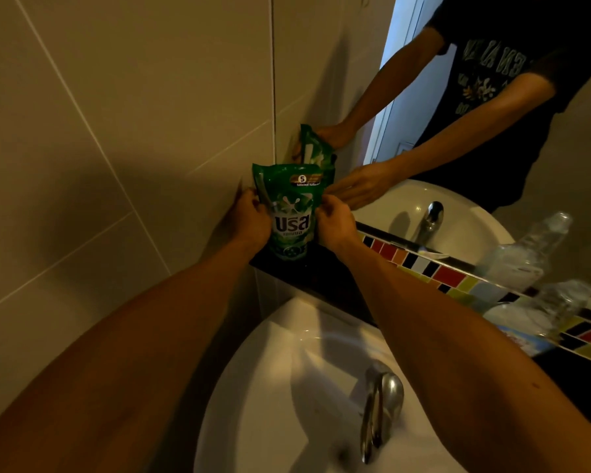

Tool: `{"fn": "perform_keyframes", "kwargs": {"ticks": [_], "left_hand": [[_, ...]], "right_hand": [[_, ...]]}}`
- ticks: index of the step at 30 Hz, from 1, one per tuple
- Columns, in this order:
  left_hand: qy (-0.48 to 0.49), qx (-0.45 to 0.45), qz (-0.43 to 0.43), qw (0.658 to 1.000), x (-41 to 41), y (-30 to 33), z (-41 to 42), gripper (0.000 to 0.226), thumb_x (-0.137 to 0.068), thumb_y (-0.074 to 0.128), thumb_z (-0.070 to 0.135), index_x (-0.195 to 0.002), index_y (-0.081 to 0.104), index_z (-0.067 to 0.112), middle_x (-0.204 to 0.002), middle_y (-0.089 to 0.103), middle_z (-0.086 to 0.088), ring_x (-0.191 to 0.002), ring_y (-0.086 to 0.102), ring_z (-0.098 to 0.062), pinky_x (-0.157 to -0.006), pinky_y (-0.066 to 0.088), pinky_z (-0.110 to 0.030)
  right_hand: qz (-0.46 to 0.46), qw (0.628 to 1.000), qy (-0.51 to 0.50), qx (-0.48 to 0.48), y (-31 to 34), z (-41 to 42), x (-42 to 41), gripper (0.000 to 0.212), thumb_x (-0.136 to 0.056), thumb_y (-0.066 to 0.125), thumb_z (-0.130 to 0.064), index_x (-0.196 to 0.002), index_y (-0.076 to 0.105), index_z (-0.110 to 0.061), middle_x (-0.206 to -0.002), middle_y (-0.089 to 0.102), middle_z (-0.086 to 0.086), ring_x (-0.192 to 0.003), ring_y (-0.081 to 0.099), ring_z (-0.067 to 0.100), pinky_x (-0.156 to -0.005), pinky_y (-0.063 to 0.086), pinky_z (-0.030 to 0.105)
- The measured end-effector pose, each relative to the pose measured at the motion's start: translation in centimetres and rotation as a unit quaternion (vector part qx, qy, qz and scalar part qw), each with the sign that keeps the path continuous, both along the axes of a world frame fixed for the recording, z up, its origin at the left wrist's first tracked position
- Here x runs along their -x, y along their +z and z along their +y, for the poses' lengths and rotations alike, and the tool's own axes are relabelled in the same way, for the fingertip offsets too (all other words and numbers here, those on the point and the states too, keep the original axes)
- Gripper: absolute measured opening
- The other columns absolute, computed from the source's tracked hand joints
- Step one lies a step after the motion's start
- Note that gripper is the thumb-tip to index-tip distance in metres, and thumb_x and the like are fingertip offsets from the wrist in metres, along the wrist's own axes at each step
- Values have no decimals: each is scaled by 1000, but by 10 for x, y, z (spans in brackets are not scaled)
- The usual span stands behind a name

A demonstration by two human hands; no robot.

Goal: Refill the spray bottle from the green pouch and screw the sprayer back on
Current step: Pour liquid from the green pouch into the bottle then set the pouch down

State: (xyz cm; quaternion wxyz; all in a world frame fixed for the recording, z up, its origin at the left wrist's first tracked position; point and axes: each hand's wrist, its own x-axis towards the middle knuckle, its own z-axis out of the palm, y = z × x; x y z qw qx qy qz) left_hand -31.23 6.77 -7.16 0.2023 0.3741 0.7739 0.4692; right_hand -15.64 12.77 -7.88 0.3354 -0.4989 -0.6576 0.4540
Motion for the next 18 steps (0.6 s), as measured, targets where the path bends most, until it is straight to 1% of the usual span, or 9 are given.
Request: {"fn": "perform_keyframes", "kwargs": {"ticks": [3, 5, 7, 10, 11, 13, 14, 15, 18], "left_hand": [[21, -5, -8, 1000, 0, -4, 3, 26, -100, 43, 7, -122, 58, 7, -115, 66, -15, -97, 60, -27, -77, 42, -32], [34, -21, -17, 999, -1, -6, 4, 26, -99, 43, 3, -120, 58, 4, -111, 65, -14, -94, 56, -22, -77, 40, -31], [37, -32, -17, 999, -3, -6, 2, 24, -99, 42, 2, -117, 57, 1, -105, 61, -11, -92, 54, -21, -76, 39, -31], [23, -49, -24, 998, -6, -7, -6, 22, -100, 41, 0, -116, 56, -2, -100, 57, -9, -91, 52, -20, -70, 40, -28], [18, -54, -28, 998, -7, -6, -9, 22, -99, 41, -1, -116, 56, -2, -99, 57, -9, -90, 52, -20, -68, 40, -28], [6, -64, -43, 997, -10, -5, -13, 21, -99, 42, -1, -113, 57, -2, -97, 58, -9, -90, 54, -21, -69, 42, -28], [-1, -72, -54, 996, -11, -4, -14, 20, -99, 42, -1, -111, 58, -1, -96, 60, -9, -90, 56, -22, -69, 44, -29], [-9, -80, -60, 995, -13, -2, -16, 19, -99, 43, 0, -109, 59, 2, -95, 61, -8, -89, 57, -23, -70, 46, -29], [-38, -91, -52, 994, -23, 5, -24, 14, -99, 46, 6, -99, 58, 12, -91, 62, -4, -85, 57, -20, -70, 45, -30]], "right_hand": [[19, 999, -33, -7, -9, 7, 7, 24, -108, 47, -9, -124, 65, -5, -122, 69, 15, -112, 66, 28, -90, 55, 37], [27, 998, -47, -10, -13, 8, 9, 20, -107, 49, -9, -112, 68, -3, -113, 70, 15, -105, 67, 28, -91, 58, 42], [32, 998, -56, -18, -14, 6, 12, 20, -107, 49, -8, -105, 67, 0, -105, 69, 15, -94, 65, 22, -88, 58, 42], [56, 995, -79, -19, -18, -1, 12, 20, -106, 48, -5, -105, 64, 7, -100, 70, 17, -86, 66, 20, -83, 58, 39], [63, 994, -84, -18, -18, -6, 11, 20, -106, 48, -4, -107, 63, 8, -100, 70, 16, -85, 66, 18, -80, 58, 33], [73, 993, -88, -29, -16, -18, 5, 21, -106, 46, -3, -111, 65, 3, -96, 69, 2, -82, 63, 5, -72, 54, 16], [78, 992, -90, -37, -16, -23, 1, 21, -106, 46, -3, -112, 66, 0, -95, 68, -3, -84, 62, 2, -72, 52, 12], [83, 991, -92, -41, -14, -28, -3, 21, -106, 46, -3, -113, 66, -1, -96, 68, -3, -86, 63, 4, -72, 51, 12], [104, 988, -109, -39, -10, -45, -20, 19, -106, 49, -4, -113, 66, -2, -104, 70, 6, -91, 64, 12, -77, 51, 21]]}}
